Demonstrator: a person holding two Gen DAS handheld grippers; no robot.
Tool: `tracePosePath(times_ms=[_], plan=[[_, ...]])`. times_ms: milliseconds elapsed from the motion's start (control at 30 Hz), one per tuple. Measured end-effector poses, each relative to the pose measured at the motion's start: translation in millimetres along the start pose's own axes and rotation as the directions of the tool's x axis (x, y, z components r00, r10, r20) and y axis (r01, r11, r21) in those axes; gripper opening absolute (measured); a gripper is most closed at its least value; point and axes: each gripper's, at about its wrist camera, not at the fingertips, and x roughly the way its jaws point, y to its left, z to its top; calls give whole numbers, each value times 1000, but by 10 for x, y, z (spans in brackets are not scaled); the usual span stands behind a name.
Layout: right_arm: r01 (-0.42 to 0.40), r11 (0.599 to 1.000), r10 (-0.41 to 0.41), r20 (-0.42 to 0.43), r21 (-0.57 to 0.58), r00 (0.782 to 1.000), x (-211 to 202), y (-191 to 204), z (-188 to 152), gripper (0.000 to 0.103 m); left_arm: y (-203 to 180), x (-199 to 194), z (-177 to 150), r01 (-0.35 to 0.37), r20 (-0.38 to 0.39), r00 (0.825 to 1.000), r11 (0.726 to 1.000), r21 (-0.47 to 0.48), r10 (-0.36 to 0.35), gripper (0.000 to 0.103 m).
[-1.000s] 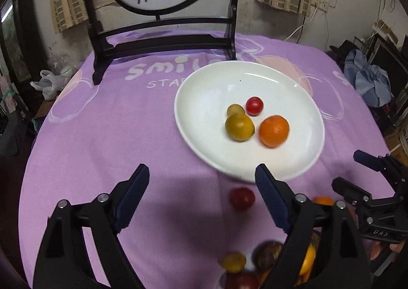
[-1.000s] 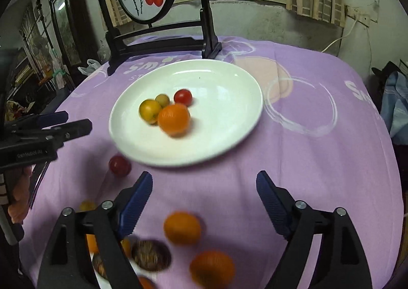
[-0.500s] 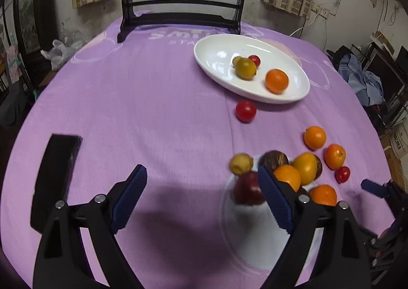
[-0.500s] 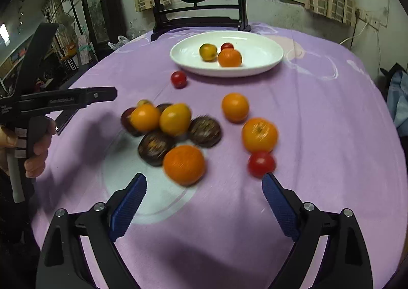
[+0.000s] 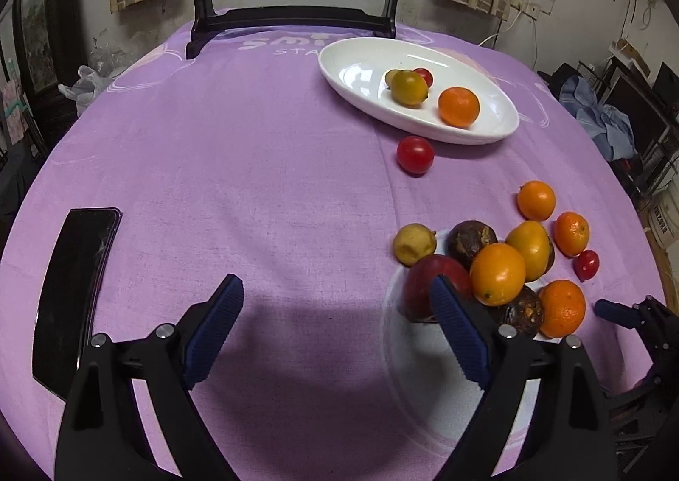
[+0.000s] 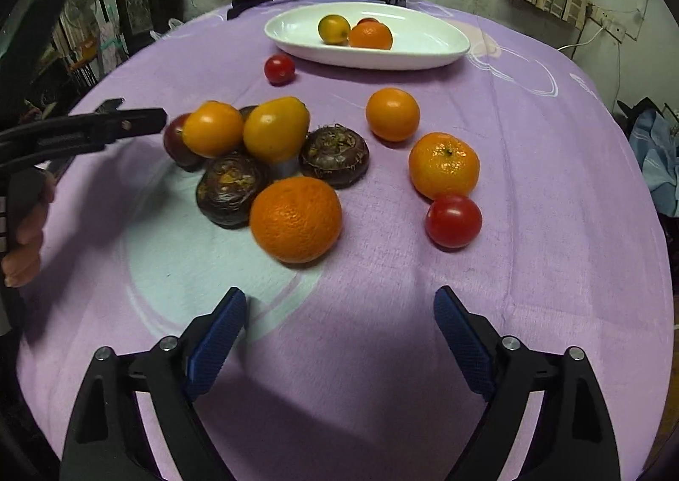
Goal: Organize fruits
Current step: 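Move both open tools back to the fruit pile, then grasp a mandarin with the right tool while the left tool grasps a red plum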
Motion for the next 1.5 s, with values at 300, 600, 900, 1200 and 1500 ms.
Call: tracePosePath(times_ms=[300, 600, 900, 1200, 1500], plan=[[9, 1000, -8, 24, -19, 1000, 135, 100, 233, 78, 61, -47, 4, 37, 11, 999, 999, -34, -36, 87], [-90, 992, 83, 82, 87, 993, 129, -32, 311, 44, 116, 31, -7, 49, -19, 999, 997, -65, -50, 87], [-139, 984, 125, 129, 108, 984, 99, -168, 223, 44, -37, 14, -87, 50, -31, 998, 999, -8, -50, 88], [-104, 993, 96, 122, 60, 988, 91, -96, 204, 45, -257, 51, -170, 35, -86, 996, 997, 67, -29, 89], [-92, 994, 86, 109, 51, 990, 73, -83, 173, 47, -466, 289, -105, -58, -96, 993, 986, 153, 73, 82]])
